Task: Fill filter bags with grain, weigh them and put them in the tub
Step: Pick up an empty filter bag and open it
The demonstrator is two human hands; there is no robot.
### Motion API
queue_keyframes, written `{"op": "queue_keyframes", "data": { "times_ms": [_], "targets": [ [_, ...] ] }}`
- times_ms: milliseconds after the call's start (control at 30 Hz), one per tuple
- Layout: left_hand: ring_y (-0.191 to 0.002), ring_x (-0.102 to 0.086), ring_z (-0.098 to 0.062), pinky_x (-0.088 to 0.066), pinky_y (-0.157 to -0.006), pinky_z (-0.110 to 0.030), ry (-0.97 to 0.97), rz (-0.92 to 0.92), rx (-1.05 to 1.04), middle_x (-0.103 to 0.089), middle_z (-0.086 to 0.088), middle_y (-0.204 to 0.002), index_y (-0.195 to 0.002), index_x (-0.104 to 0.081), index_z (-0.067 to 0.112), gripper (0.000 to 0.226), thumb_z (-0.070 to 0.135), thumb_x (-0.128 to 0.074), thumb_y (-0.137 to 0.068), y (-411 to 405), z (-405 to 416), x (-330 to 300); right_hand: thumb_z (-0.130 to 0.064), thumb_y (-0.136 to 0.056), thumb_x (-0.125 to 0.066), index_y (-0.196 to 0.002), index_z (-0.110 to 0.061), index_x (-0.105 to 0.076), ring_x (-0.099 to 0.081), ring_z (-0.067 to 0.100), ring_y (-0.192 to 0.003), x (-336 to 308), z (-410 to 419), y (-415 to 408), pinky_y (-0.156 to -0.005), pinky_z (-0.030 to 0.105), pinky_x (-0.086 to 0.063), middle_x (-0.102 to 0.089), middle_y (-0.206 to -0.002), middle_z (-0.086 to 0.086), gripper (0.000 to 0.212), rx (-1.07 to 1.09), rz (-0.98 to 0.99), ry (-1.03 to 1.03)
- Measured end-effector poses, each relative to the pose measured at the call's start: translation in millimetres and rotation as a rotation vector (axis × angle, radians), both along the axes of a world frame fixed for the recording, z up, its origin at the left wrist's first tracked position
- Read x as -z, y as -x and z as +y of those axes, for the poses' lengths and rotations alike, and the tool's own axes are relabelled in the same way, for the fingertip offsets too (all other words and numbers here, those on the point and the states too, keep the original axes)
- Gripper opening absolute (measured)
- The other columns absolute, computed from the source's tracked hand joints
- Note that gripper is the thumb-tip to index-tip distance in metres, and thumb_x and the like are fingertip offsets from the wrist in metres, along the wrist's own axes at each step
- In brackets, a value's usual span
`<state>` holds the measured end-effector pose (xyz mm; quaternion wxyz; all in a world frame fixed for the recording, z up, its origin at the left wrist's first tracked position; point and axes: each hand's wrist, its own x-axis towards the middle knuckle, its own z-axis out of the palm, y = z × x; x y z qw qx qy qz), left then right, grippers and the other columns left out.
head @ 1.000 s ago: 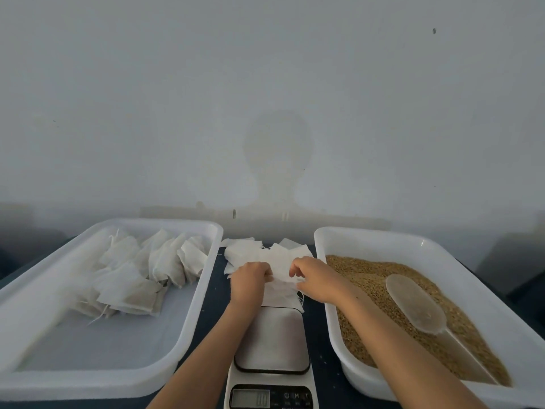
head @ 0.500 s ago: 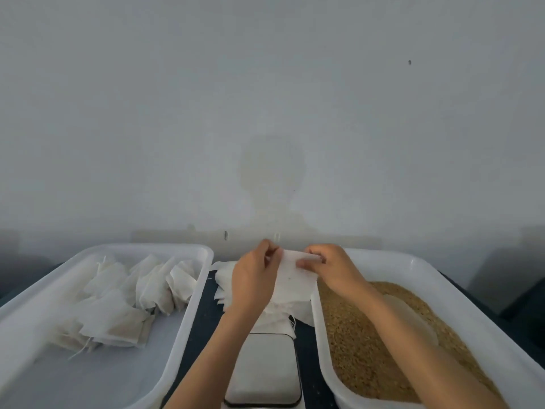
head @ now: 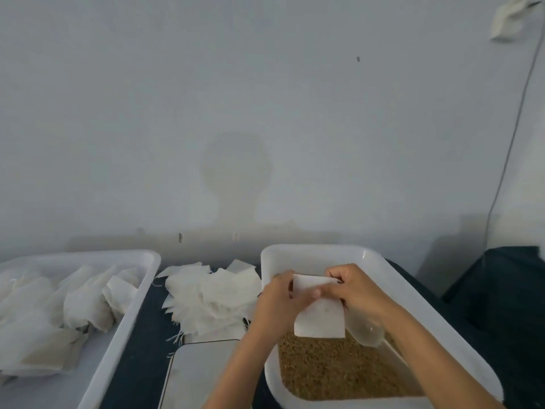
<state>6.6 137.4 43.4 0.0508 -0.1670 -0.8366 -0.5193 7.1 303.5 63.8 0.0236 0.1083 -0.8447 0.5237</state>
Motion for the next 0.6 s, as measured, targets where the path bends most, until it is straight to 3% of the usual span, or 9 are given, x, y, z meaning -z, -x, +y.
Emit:
{"op": "queue_keyframes", "data": {
  "times_ms": [67, 167, 267, 367, 433, 500, 600],
  "targets": [
    [-0.063, -0.041, -0.013, -0.033, -0.055, -0.024, -0.042, -0.029, -0.015, -0.042, 0.000, -0.072, -0.073, -0.039, 0.017, 0.037, 0.043, -0.063, -0.085, 2, 5, 6, -0.032, -0.074, -0.077, -0.054, -0.024, -0.061, -0.053, 0.011, -0.052, 9, 3, 0, -0.046, 0.021, -0.037, -0.057, -0.055, -0.005, 0.027, 0.029, -0.017, 0.047],
    [-0.071, -0.055, -0.013, -0.041, -0.055, -0.019, -0.160, -0.071, -0.019, -0.058, -0.001, -0.081, -0.083, -0.049, 0.021, 0.022, 0.039, -0.061, -0.087, 5, 7, 12, -0.034, -0.071, -0.080, -0.054, -0.024, -0.060, -0.056, 0.009, -0.052, 22, 1, -1, -0.045, 0.020, -0.037, -0.059, -0.057, -0.006, 0.028, 0.016, -0.053, 0.107],
    [-0.079, -0.057, -0.013, -0.050, -0.057, -0.022, -0.297, -0.051, -0.092, -0.056, 0.002, -0.094, -0.091, -0.045, 0.029, 0.022, 0.029, -0.066, -0.086, 5, 7, 14, -0.054, -0.051, -0.084, -0.053, -0.026, -0.059, -0.057, 0.021, -0.059, 30, -2, 1, -0.045, 0.028, -0.037, -0.062, -0.063, 0.000, 0.038, 0.018, -0.058, 0.142],
    [-0.089, -0.053, -0.009, -0.046, -0.070, -0.019, -0.216, 0.137, -0.226, -0.047, 0.007, -0.096, -0.090, -0.040, 0.034, 0.031, 0.028, -0.069, -0.082, 6, 6, 16, -0.070, -0.048, -0.076, -0.057, -0.028, -0.055, -0.054, 0.012, -0.052, 39, -3, 8, -0.044, 0.028, -0.037, -0.058, -0.057, -0.006, 0.048, 0.135, 0.078, 0.011],
    [-0.091, -0.050, -0.005, -0.044, -0.074, -0.021, -0.128, 0.193, -0.159, -0.050, 0.011, -0.095, -0.088, -0.048, 0.034, 0.021, 0.032, -0.069, -0.082, 6, 7, 18, -0.082, -0.052, -0.064, -0.062, -0.030, -0.053, -0.048, 0.003, -0.048, 48, 0, 12, -0.047, 0.028, -0.038, -0.056, -0.057, -0.008, 0.054, 0.200, 0.204, -0.141],
    [-0.081, -0.049, 0.000, -0.040, -0.069, -0.018, -0.075, 0.184, -0.039, -0.055, 0.013, -0.087, -0.078, -0.055, 0.034, 0.012, 0.036, -0.067, -0.082, 5, 9, 21, -0.088, -0.052, -0.057, -0.064, -0.030, -0.051, -0.042, 0.003, -0.046, 54, 3, 13, -0.049, 0.030, -0.038, -0.052, -0.056, -0.009, 0.059, 0.207, 0.247, -0.187],
    [-0.061, -0.045, 0.002, -0.031, -0.056, -0.015, -0.056, 0.161, 0.021, -0.056, 0.019, -0.066, -0.067, -0.057, 0.032, 0.018, 0.041, -0.066, -0.081, 3, 12, 22, -0.087, -0.049, -0.059, -0.063, -0.031, -0.049, -0.036, 0.005, -0.048, 57, 6, 13, -0.051, 0.031, -0.034, -0.047, -0.053, -0.010, 0.059, 0.194, 0.241, -0.182]
  ]
}}
